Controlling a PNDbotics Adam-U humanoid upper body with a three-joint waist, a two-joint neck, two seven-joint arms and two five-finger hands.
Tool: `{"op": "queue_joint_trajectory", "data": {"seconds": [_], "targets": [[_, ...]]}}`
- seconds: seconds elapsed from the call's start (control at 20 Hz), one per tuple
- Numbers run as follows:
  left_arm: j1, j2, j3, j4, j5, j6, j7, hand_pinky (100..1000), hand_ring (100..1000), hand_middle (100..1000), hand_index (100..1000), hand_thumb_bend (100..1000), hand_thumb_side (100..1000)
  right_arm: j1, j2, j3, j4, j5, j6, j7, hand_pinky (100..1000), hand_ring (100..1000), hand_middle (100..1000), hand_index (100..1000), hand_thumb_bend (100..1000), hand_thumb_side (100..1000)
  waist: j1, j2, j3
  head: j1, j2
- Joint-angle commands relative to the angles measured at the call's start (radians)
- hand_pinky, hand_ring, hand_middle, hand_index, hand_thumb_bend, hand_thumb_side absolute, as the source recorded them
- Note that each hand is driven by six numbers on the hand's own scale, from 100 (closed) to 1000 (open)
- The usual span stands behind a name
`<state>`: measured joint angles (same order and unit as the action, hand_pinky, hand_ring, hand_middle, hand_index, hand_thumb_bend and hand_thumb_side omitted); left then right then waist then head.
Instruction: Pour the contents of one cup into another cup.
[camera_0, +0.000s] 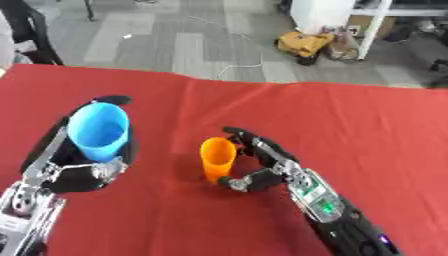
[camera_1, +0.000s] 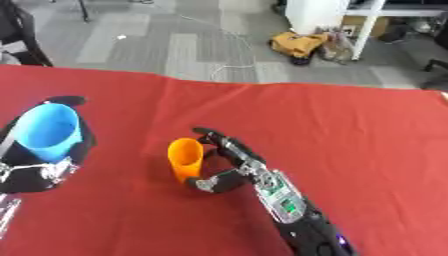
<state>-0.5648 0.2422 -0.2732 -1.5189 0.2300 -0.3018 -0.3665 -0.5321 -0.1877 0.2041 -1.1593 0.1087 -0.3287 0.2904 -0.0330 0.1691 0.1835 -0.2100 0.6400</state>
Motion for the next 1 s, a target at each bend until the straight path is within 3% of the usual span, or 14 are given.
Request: {"op": "queue_joint_trajectory", "data": {"seconds": [0.05,0.7,1.0], "targets": [[-0.019,0.000,-0.004,-0.012,0.005,0.000,-0.007,514,340,331,839,155,100,-0.031,0.007,0.008,0.006,0.013,-0.007,0.015,751,919,700,983,492,100,0.003,-0.019,0.003,-0.005,-0.002],[-0.024,-0.004,-0.005,-0.007,0.008,0.000,-0.015,516,342,332,839,147,100,-0.053,0.037,0.039,0.032,0.033,-0.028,0.060,744,905,659,980,492,100,-0.001,-0.019,0.007,-0.007,-0.001],[-0.023,-0.006,-0.007,-0.005,0.007,-0.001,-0.019,517,342,332,840,139,100,-0.056,0.057,0.063,0.051,0.040,-0.036,0.089,717,870,585,958,496,100,0.002,-0.019,0.006,-0.009,-0.002]]}}
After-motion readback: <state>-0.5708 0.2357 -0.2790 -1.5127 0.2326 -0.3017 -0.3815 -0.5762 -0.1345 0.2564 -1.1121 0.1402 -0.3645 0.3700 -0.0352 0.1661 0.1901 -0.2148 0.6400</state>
